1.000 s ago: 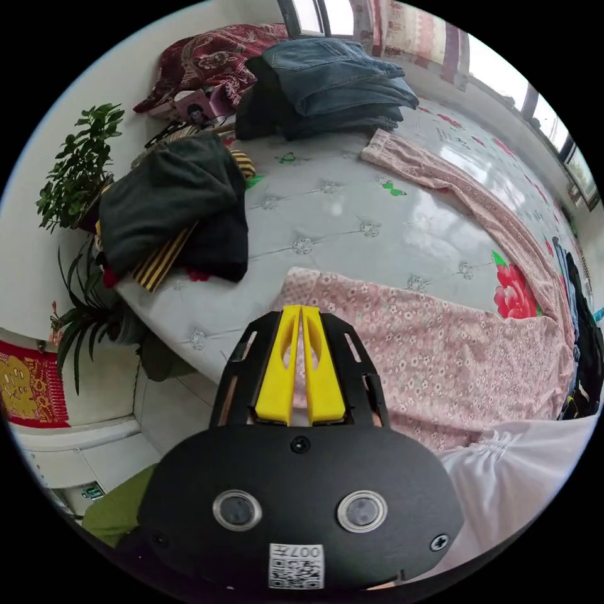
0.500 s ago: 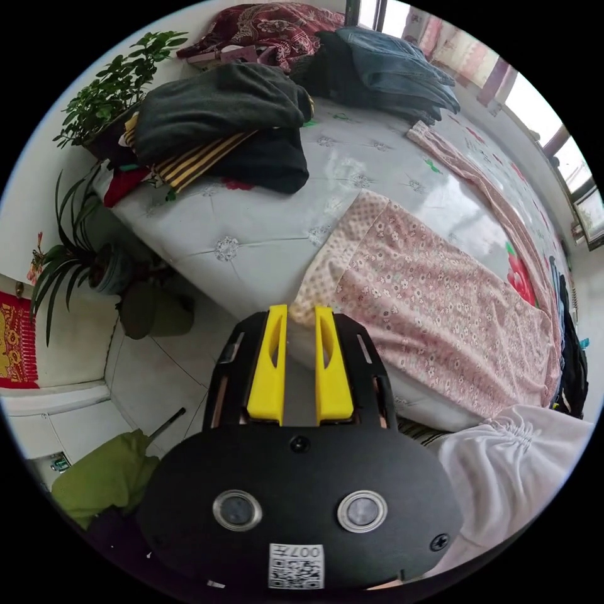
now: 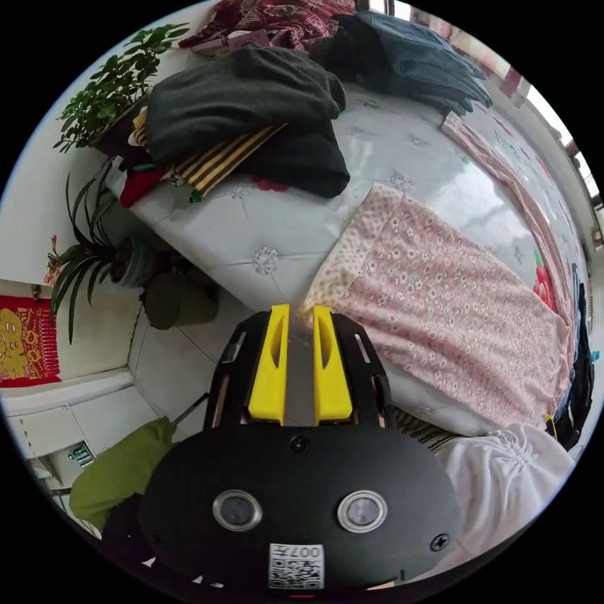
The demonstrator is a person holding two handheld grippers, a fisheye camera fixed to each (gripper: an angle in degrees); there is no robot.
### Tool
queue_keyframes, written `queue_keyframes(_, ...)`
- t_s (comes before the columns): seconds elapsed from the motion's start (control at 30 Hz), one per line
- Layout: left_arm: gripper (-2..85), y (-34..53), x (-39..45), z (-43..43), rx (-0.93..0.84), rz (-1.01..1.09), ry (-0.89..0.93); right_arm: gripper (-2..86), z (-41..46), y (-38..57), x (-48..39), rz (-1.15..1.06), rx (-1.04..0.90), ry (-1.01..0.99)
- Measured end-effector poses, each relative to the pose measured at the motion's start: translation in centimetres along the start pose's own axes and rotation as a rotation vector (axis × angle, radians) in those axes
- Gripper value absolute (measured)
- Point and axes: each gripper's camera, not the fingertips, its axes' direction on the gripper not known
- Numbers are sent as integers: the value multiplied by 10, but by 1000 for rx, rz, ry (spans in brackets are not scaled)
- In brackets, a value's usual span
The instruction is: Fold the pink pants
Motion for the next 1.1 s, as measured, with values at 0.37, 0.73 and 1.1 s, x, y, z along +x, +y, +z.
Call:
queue_keyframes(0.37, 5, -21, 56, 26, -32, 167, 51, -1, 24, -23, -20, -64, -184, -43)
queue_keyframes(0.73, 46, -140, 174, -42, 134, 445, 185, 21, -50, -177, 50, -64, 133, 22)
queue_keyframes(1.1, 61, -347, 444, 9, 83, 834, 15, 58, 17, -343, 107, -105, -92, 189)
